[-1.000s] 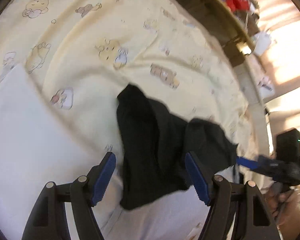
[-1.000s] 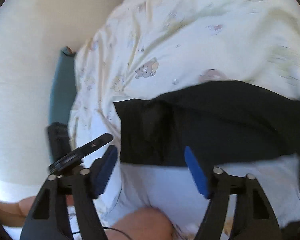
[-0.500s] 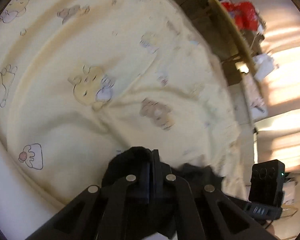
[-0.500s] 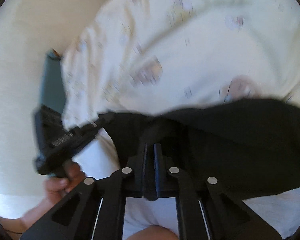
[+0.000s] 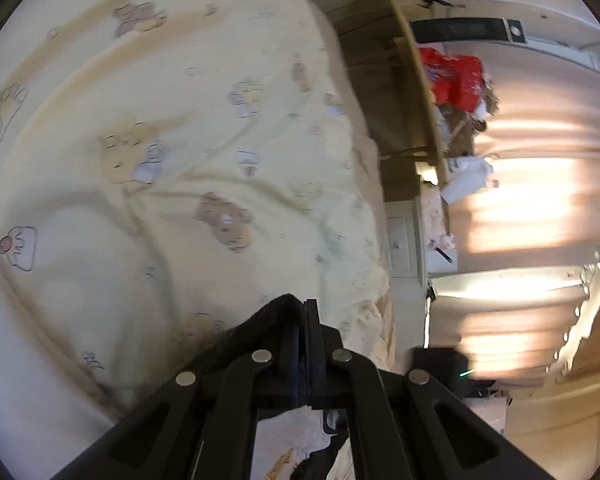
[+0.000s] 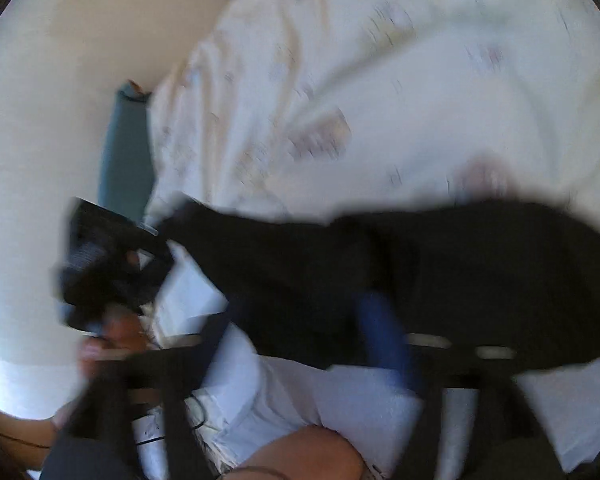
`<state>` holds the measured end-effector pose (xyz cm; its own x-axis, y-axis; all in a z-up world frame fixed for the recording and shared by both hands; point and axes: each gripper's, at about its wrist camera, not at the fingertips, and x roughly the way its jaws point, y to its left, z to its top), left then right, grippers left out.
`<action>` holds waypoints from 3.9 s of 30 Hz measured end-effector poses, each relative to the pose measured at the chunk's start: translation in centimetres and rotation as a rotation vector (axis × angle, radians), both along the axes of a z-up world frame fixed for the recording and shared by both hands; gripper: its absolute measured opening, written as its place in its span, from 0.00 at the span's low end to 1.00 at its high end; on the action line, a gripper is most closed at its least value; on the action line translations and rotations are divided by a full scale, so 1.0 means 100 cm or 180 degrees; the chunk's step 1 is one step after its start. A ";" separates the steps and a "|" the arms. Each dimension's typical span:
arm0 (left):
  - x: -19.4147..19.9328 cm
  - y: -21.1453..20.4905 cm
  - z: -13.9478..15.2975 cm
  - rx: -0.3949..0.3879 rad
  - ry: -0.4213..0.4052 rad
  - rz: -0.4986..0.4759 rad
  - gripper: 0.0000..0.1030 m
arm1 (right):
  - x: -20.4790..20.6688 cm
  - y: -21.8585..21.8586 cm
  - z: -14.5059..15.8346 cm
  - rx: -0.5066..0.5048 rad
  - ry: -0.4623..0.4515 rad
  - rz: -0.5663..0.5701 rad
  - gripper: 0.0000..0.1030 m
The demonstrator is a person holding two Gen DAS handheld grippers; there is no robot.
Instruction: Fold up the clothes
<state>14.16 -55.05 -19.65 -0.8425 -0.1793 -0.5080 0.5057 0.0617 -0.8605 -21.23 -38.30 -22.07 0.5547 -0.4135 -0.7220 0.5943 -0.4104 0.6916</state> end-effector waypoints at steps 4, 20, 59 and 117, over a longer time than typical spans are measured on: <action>-0.002 0.001 0.000 0.0101 0.0141 0.0007 0.01 | 0.013 0.017 -0.036 0.0070 -0.0303 -0.0309 0.90; 0.028 -0.012 -0.035 0.0216 0.0051 0.0278 0.01 | -0.061 -0.025 0.098 -0.0831 -0.0039 -0.0220 0.04; -0.050 0.201 -0.079 0.1487 -0.0585 -0.1104 0.45 | -0.115 0.210 -0.015 0.0765 0.0414 -0.0298 0.55; -0.010 0.083 -0.042 -0.0995 -0.2525 -0.1698 0.02 | -0.175 0.056 -0.016 0.0214 0.0989 -0.0008 0.12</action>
